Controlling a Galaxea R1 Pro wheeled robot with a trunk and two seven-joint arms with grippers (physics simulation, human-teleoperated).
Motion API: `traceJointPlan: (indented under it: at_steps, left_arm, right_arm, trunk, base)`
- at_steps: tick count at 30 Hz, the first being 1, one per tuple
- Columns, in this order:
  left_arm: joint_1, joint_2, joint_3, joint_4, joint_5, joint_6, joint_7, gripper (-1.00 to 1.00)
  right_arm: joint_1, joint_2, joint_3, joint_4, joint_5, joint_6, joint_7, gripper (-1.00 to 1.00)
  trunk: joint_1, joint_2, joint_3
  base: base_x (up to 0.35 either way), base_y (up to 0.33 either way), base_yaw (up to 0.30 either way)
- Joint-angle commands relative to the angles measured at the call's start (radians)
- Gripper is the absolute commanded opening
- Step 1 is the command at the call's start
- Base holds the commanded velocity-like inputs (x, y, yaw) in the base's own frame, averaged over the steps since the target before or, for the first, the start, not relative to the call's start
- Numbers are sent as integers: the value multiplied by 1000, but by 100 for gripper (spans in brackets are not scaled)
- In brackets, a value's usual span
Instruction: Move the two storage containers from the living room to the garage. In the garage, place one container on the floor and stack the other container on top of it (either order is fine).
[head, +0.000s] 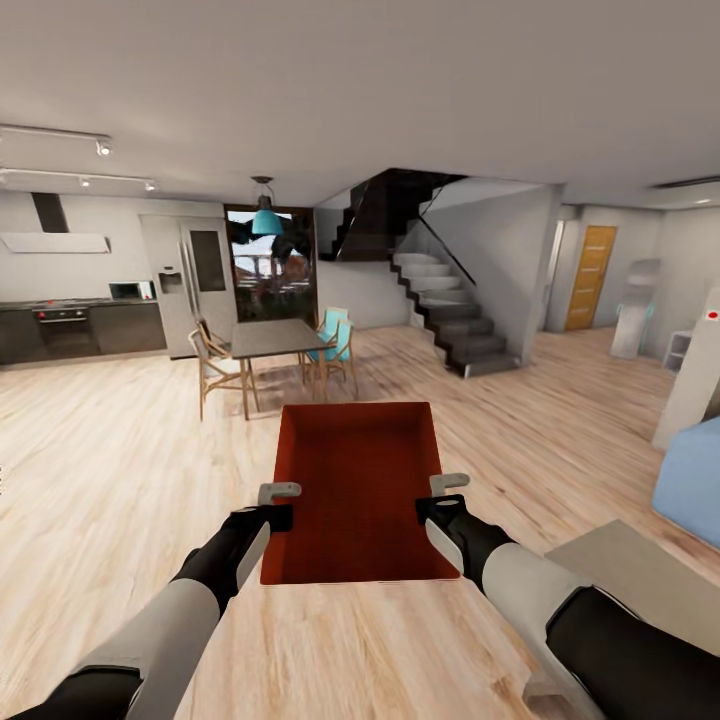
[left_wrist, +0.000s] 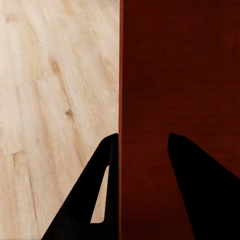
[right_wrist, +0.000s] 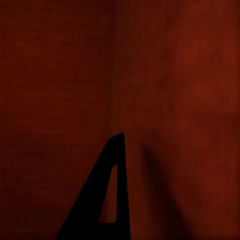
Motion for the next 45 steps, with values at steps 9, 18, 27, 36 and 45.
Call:
traceJointPlan:
  at_steps: [9, 18, 27, 36, 45]
  left_arm:
    - [0, 1, 16, 0, 7, 5, 8, -100]
    - [0, 1, 16, 0, 7, 5, 8, -100]
    - [0, 1, 15, -1, 7, 5, 8, -100]
    - [0, 1, 16, 0, 7, 5, 8, -100]
    - [0, 1, 15, 0, 7, 5, 8, -100]
  right_arm:
    - [-1, -16, -24, -4, 30, -68, -29, -100]
    - [-1, -16, -25, -4, 30, -68, -30, -100]
    - [-1, -16, -25, -4, 30, -68, -29, -100]
    - [-1, -16, -25, -4, 30, -67, -29, -100]
    - [-1, -16, -25, -4, 30, -68, -31, -100]
  trunk:
    - [1, -1, 0]
    - [1, -1, 0]
    - [1, -1, 0]
    - [1, -1, 0]
    - [1, -1, 0]
  base:
    - [321, 0, 235]
    - [321, 0, 61]
    - [321, 0, 0]
    - [321, 0, 0]
    - [321, 0, 0]
